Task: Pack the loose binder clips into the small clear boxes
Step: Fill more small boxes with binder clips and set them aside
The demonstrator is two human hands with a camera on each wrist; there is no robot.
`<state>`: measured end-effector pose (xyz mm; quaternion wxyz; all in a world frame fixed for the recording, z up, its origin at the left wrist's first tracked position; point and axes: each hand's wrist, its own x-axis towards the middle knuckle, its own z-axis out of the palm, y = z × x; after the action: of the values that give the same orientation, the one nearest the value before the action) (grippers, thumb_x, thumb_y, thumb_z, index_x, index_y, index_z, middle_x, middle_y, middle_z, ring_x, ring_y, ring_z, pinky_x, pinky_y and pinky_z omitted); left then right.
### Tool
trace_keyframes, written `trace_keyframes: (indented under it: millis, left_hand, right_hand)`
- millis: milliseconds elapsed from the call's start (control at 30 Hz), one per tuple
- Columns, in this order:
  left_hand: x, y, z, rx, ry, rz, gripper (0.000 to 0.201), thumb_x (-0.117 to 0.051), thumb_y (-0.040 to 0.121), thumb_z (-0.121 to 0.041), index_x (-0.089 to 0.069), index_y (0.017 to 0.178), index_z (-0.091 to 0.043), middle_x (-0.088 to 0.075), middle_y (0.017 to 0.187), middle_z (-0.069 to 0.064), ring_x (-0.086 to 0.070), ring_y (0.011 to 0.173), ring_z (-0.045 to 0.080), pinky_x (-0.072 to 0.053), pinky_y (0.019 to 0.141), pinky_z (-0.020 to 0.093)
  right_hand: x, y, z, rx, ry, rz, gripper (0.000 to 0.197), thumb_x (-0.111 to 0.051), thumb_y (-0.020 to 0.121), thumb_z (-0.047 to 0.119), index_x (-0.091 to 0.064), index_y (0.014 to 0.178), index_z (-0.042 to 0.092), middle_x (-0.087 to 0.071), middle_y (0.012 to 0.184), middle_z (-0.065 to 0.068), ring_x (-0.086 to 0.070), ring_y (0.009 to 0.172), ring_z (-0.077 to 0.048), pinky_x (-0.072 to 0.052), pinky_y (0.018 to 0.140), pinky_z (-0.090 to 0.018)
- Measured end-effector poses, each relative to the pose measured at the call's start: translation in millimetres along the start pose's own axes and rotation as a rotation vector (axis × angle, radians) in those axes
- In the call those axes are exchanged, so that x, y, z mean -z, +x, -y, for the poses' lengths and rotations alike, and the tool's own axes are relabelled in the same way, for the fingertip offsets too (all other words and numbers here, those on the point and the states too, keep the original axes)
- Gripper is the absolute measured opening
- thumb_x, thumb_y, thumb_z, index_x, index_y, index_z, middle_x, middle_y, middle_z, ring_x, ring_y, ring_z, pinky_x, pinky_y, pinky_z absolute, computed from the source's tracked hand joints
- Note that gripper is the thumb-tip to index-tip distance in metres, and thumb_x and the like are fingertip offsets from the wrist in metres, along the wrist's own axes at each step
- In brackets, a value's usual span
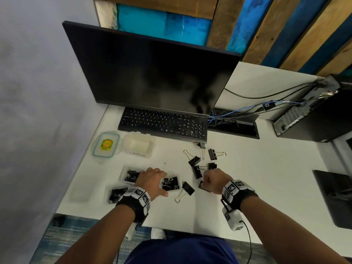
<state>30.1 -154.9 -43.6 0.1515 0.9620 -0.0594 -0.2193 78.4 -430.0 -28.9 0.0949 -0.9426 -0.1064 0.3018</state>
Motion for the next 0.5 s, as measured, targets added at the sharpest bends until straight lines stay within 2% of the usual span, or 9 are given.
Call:
trace_keyframes:
  millis: [100,167,233,333,367,433,500]
  left_hand:
    - [-1.0,-1.3,0.7,0.000,-0.003,-0.004,0.076,-0.073,0.074,-0.055,-0.044,0.140,-0.031,-0.050,0.136,-0.010,-0.041,0.126,0.016,-0.034,0.104,0.038]
    - [-1.8,-2.0,1.0,0.003,-0.003,-0.004,0.076,-0.073,0.074,-0.055,-0.044,0.140,-0.031,-0.050,0.136,-0.010,-0.041,0.126,0.016,-0.033,0.104,0.038]
    - [-3.0,-1.8,1.7,0.007,-0.009,-0.005,0.075,-0.073,0.074,-0.055,-0.044,0.139,-0.032,-0.050,0.136,-0.011,-0.041,0.125,0.016,-0.033,0.104,0.037]
    - [-3.3,-0.3,2.5,0.007,-0.018,-0.003,0.075,-0.073,0.074,-0.055,-0.045,0.139,-0.032,-0.050,0.135,-0.012,-0.041,0.125,0.015,-0.033,0.104,0.037]
    - [-3.3,0.0,2.5,0.007,-0.019,-0.003,0.075,-0.073,0.073,-0.055,-0.045,0.139,-0.032,-0.050,0.135,-0.012,-0.041,0.125,0.014,-0.033,0.104,0.038]
    - [-4.0,0.6,2.7,0.007,-0.015,-0.005,0.075,-0.073,0.073,-0.056,-0.045,0.139,-0.032,-0.050,0.135,-0.012,-0.041,0.125,0.014,-0.033,0.105,0.037]
    - [-4.0,0.6,2.7,0.007,-0.008,-0.005,0.075,-0.073,0.073,-0.057,-0.045,0.138,-0.032,-0.050,0.135,-0.013,-0.041,0.125,0.013,-0.033,0.104,0.037]
  right_hand:
    - [10.6,2.9,-3.5,-0.040,0.110,-0.147,0.018,-0.059,0.088,0.033,-0.050,0.073,0.030,-0.062,0.080,0.004,-0.062,0.077,-0.017,-0.049,0.062,-0.026]
    - [22.9,1.2,-15.9,-0.136,0.192,-0.226,0.012,-0.058,0.091,0.030,-0.057,0.081,0.025,-0.065,0.083,0.001,-0.061,0.072,-0.014,-0.046,0.057,-0.024]
    - [29.9,-1.6,-30.3,-0.220,0.176,-0.165,0.012,-0.057,0.091,0.026,-0.066,0.087,0.018,-0.070,0.088,-0.003,-0.066,0.075,-0.017,-0.054,0.064,-0.028]
    - [25.7,-10.6,-38.9,-0.251,-0.003,0.083,0.020,-0.058,0.090,0.023,-0.073,0.098,0.013,-0.073,0.097,-0.005,-0.070,0.090,-0.022,-0.058,0.081,-0.032]
    - [19.9,-12.2,-40.9,-0.244,-0.027,0.094,0.019,-0.060,0.088,0.023,-0.073,0.099,0.013,-0.072,0.097,-0.004,-0.070,0.089,-0.021,-0.057,0.080,-0.031]
    - [6.4,-16.6,-45.3,-0.234,0.006,0.048,0.013,-0.067,0.082,0.025,-0.069,0.094,0.020,-0.067,0.093,0.002,-0.067,0.081,-0.017,-0.054,0.070,-0.026]
    - [-5.9,-19.7,-49.3,-0.250,0.084,-0.014,0.021,-0.074,0.077,0.029,-0.060,0.092,0.028,-0.061,0.090,0.005,-0.062,0.077,-0.014,-0.047,0.061,-0.022]
